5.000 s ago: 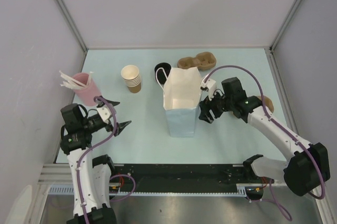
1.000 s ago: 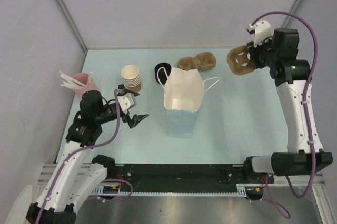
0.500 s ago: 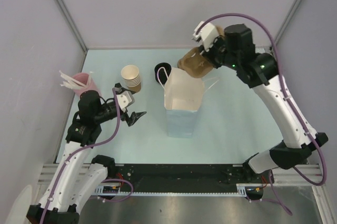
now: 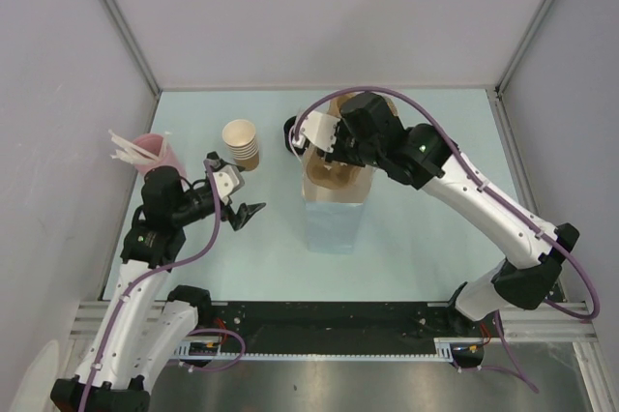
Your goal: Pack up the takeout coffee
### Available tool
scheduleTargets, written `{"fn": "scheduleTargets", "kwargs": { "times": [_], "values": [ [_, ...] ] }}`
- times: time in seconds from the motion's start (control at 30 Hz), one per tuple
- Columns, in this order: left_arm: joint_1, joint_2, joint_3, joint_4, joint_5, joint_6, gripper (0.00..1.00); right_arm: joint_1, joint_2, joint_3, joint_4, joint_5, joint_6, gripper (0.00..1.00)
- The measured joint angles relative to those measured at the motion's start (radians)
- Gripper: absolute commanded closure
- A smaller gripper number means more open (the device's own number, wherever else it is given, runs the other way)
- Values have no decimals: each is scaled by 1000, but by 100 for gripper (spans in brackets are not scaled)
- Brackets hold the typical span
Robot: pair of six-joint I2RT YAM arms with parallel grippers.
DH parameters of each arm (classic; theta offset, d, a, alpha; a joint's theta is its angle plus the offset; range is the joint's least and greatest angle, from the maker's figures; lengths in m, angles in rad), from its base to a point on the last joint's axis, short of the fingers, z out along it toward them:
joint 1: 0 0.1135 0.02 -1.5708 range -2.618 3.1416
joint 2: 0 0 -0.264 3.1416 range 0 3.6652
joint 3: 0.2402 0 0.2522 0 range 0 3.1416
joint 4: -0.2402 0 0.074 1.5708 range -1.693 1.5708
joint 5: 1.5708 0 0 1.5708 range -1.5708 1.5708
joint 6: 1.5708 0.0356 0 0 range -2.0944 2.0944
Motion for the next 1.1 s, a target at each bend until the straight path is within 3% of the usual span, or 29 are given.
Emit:
{"fn": "scheduleTargets", "kwargs": {
  "times": [0.23, 1.1],
  "values": [
    [2, 0, -9, 5, 0, 0, 0, 47, -5, -99, -31, 28, -37, 66],
    [5, 0, -9, 5, 0, 0, 0, 115, 29, -182, -74, -91, -48, 67]
  ]
}}
